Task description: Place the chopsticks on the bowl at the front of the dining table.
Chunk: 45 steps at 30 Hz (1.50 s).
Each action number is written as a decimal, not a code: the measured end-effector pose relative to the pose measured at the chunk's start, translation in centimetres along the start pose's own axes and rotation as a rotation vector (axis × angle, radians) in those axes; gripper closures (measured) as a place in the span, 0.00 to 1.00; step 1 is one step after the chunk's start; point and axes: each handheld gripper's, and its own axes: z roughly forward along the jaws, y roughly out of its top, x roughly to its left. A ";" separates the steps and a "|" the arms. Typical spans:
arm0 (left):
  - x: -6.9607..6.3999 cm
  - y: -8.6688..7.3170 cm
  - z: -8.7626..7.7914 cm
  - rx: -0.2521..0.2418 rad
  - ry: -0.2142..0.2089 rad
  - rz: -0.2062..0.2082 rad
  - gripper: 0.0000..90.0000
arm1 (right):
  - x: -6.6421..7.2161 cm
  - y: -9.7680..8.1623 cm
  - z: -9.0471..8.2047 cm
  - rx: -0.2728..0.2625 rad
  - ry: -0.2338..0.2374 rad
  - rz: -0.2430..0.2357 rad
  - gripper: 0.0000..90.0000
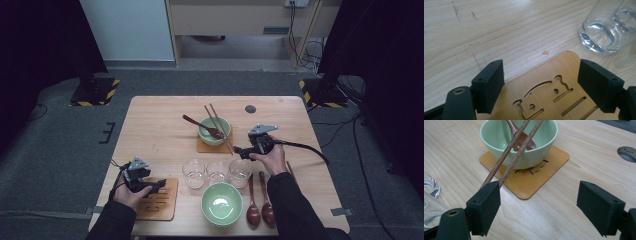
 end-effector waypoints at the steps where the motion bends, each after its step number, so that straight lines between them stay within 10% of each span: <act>1: 0.0 0.0 0.0 -0.001 0.000 0.000 0.23 | 0.0 0.0 0.0 0.002 -0.002 0.002 0.21; 15: 0.1 0.0 0.0 -0.001 0.003 -0.007 0.23 | -0.5 3.0 -1.8 -0.088 -0.021 -0.041 0.23; 27: 0.1 0.0 0.0 -0.002 0.001 -0.006 0.23 | -0.1 2.3 0.4 0.001 -0.033 -0.096 0.24; 45: 0.1 0.0 0.0 -0.002 0.002 -0.005 0.23 | 1.3 1.6 1.7 -0.021 0.035 -0.056 0.23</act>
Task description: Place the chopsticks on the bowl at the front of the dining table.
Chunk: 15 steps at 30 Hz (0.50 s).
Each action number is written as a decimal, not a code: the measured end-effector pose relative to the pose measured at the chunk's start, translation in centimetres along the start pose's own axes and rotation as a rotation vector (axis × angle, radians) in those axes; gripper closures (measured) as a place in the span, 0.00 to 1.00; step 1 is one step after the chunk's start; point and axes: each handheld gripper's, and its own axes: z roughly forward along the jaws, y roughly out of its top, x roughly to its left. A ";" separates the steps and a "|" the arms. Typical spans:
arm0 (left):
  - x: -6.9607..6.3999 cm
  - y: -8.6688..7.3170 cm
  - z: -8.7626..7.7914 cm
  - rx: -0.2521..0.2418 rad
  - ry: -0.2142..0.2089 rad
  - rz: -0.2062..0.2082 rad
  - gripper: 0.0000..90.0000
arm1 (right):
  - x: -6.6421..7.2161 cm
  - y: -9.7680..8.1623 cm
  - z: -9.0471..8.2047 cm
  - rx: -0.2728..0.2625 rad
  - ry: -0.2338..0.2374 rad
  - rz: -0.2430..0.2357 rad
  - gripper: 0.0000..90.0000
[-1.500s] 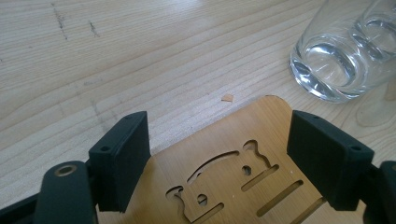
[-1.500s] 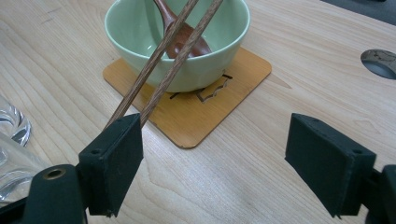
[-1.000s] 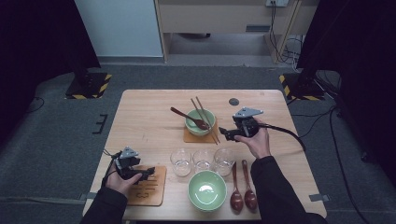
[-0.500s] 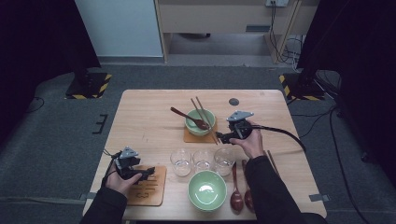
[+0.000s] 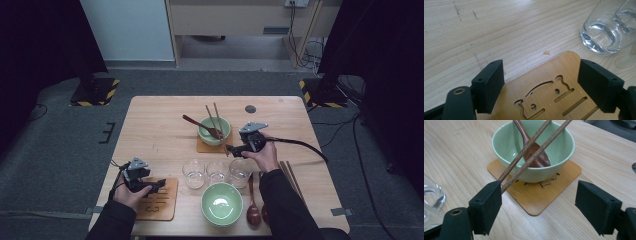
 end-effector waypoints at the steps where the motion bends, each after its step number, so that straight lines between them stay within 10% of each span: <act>1: 0.0 0.0 0.0 0.000 0.000 0.000 0.23 | 0.1 0.0 0.0 -0.004 0.003 0.010 0.23; 15: 0.0 0.0 0.0 0.000 0.000 0.001 0.23 | 0.3 0.1 0.5 -0.017 0.030 0.052 0.21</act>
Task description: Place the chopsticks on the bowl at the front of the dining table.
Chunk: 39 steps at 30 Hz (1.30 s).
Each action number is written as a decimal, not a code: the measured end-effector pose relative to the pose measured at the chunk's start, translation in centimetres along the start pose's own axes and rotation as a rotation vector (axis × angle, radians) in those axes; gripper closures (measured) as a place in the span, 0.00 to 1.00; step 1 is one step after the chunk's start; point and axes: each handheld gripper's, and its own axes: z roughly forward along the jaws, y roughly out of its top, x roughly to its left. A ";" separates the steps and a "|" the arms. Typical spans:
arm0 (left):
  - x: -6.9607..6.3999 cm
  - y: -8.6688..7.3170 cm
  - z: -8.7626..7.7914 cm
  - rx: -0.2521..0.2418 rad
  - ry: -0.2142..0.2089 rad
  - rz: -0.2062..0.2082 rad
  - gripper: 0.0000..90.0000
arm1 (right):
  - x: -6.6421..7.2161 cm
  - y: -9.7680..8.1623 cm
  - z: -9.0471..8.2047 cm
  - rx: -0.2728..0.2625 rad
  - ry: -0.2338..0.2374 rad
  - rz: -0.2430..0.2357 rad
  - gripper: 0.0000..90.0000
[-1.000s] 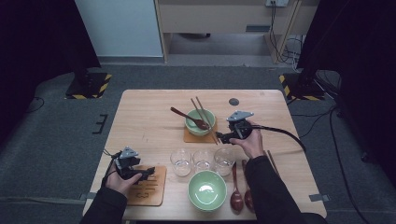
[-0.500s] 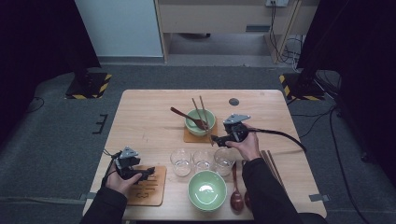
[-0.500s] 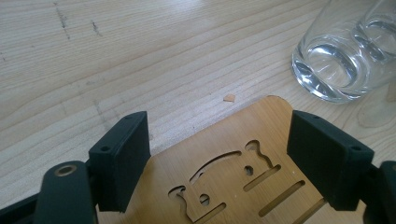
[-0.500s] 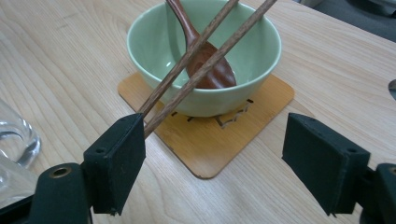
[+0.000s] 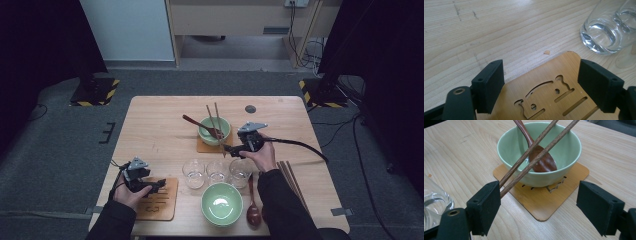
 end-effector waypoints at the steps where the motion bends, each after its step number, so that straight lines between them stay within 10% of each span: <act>1: 0.0 0.0 0.0 0.000 0.000 0.000 0.23 | 0.0 0.0 0.0 0.000 0.002 0.002 0.21; 39: 0.1 0.0 0.0 -0.001 0.002 0.001 0.23 | 0.1 0.1 1.2 -0.016 0.030 0.060 0.21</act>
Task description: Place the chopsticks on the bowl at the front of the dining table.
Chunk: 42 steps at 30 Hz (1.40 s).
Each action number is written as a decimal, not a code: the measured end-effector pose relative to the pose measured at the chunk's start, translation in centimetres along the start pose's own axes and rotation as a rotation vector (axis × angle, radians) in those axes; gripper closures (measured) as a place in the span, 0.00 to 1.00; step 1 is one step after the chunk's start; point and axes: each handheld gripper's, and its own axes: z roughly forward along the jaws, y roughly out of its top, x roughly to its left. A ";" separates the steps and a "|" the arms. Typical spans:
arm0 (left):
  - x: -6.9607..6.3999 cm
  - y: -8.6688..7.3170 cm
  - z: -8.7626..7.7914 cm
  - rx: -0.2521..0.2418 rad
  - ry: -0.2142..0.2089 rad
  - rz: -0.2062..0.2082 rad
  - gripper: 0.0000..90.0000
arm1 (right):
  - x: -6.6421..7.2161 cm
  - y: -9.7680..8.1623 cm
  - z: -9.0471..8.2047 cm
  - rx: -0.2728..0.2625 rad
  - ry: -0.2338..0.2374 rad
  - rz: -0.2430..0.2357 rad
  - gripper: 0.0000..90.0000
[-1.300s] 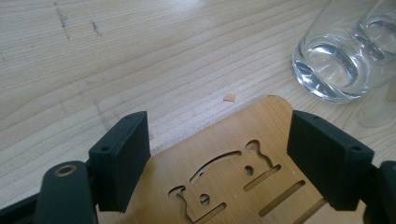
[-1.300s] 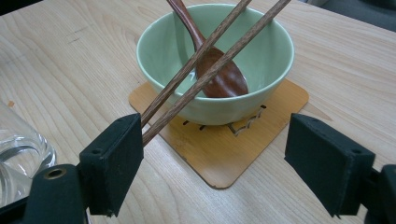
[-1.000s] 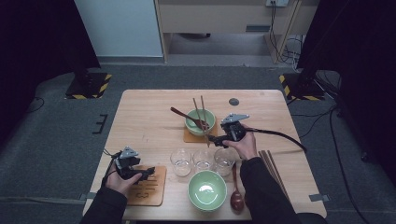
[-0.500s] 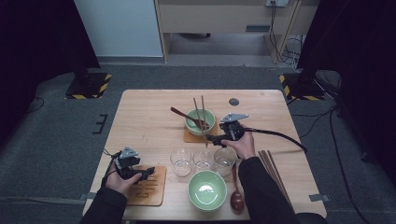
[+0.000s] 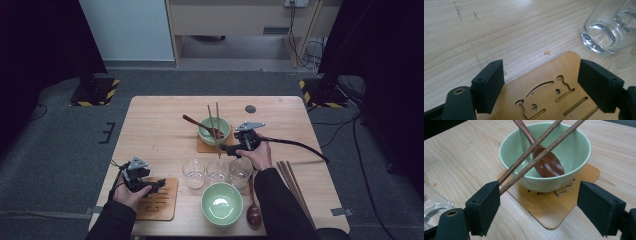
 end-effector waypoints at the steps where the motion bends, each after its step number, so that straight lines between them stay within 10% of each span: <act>1: 0.0 0.0 0.0 0.000 0.000 0.000 0.23 | 0.0 0.0 -0.1 -0.001 0.000 0.003 0.21; 17: 0.0 0.0 0.0 -0.002 0.001 -0.001 0.23 | -0.7 1.7 -2.4 -0.134 -0.038 0.036 0.27; 42: 0.0 0.1 -0.1 -0.009 -0.002 0.001 0.23 | 1.4 8.9 0.0 -0.091 -0.065 -0.030 0.31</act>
